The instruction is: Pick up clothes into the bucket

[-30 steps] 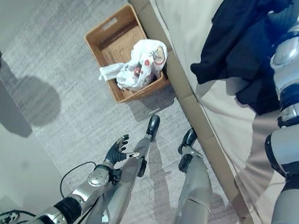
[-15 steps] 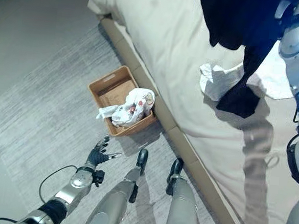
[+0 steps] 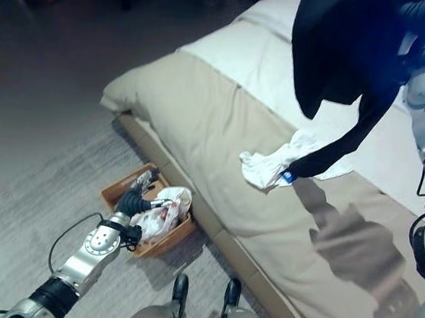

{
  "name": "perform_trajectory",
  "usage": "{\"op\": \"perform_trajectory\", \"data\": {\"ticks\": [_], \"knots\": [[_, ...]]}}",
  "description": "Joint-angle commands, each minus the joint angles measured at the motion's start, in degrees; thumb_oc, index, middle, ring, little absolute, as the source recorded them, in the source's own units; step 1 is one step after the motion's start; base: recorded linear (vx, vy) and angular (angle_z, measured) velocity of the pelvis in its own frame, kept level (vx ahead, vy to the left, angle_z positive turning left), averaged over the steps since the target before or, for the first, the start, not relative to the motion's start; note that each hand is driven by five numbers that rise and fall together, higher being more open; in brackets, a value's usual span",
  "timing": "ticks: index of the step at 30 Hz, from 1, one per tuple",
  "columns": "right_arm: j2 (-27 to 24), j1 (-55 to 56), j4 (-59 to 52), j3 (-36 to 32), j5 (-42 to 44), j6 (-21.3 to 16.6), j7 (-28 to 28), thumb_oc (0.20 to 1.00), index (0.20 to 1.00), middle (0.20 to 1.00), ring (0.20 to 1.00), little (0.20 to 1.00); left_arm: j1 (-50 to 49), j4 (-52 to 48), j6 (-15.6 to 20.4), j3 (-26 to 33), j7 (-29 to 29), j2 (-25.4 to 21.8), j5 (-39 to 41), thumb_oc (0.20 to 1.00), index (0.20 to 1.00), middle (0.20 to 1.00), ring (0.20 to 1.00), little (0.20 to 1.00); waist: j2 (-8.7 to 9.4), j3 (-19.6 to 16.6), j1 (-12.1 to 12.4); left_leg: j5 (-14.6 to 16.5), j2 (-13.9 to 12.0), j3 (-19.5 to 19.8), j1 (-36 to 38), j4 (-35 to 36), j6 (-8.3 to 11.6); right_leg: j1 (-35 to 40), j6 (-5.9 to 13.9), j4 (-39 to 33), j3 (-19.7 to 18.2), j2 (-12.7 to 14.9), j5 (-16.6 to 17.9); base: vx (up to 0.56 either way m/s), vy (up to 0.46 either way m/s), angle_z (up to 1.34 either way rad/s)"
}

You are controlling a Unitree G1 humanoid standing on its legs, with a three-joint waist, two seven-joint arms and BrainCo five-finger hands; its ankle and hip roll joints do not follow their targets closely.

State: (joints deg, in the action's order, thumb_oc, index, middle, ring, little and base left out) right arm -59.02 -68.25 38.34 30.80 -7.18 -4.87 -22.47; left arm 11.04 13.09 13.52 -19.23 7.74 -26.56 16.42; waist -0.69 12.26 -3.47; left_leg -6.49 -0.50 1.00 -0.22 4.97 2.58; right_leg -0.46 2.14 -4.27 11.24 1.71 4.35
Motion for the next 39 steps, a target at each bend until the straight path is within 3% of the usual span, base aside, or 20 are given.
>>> {"op": "perform_trajectory", "data": {"ticks": [1,7,17,24,39], "knots": [[-0.94,0.91,-2.63,-1.78,3.89,-3.36,2.56,0.2,0.2,0.2,0.2,0.2,0.86,-3.37,3.14,-0.13,-3.05,-3.21,3.56,1.0,1.0,1.0,1.0,1.0,3.88,-8.74,0.74,5.7,-1.01,-2.63,2.59,-0.5,1.65,0.93,6.32,2.81,0.06,4.58,-2.5,0.05,0.006,-0.36],[0.45,9.4,-11.86,-2.6,13.87,-4.54,12.16,0.2,0.2,0.2,0.2,0.2,10.92,-7.96,2.07,-2.68,-5.14,-5.85,6.93,1.0,1.0,1.0,1.0,1.0,3.94,-10.68,-0.16,6.54,-1.24,-4.03,5.09,-0.7,1.53,3.24,6.26,2.41,-0.77,4.53,-2.61,0.02,-0.005,-0.22],[-4.33,7.22,-26.51,8.79,19.36,-4.26,23.95,0.2,0.2,0.2,0.2,0.2,28.01,-6.86,0.37,-14.98,-9.06,-5.38,12.28,1.0,1.0,1.0,1.0,1.0,4.14,-11.84,-1.1,7.17,-1.53,-5.0,7.18,-1.0,1.55,5.28,6.36,2.0,-1.15,4.37,-2.77,0.01,-0.005,-0.07],[-4.31,4.87,-34.12,12.28,22.86,-4.92,26.23,0.2,0.2,0.2,0.2,0.2,35.72,-4.75,-0.35,-21.23,-9.09,-2.93,11.36,1.0,1.0,1.0,1.0,1.0,4.17,-11.63,-1.22,7.28,-1.59,-4.46,7.69,-1.05,1.57,6.26,6.39,2.04,-0.63,4.45,-3.11,0.0,0.0,0.0],[3.71,3.95,-47.74,12.8,32.31,-7.19,29.51,0.2,0.2,0.2,0.2,0.2,40.62,4.61,-1.53,-23.29,-4.85,6.71,-0.67,1.0,1.0,1.0,1.0,1.0,4.25,-11.01,-1.12,7.33,-1.76,-3.56,8.78,-0.7,1.48,7.57,6.33,2.06,0.31,4.41,-3.69,0.01,-0.004,0.04]]}}
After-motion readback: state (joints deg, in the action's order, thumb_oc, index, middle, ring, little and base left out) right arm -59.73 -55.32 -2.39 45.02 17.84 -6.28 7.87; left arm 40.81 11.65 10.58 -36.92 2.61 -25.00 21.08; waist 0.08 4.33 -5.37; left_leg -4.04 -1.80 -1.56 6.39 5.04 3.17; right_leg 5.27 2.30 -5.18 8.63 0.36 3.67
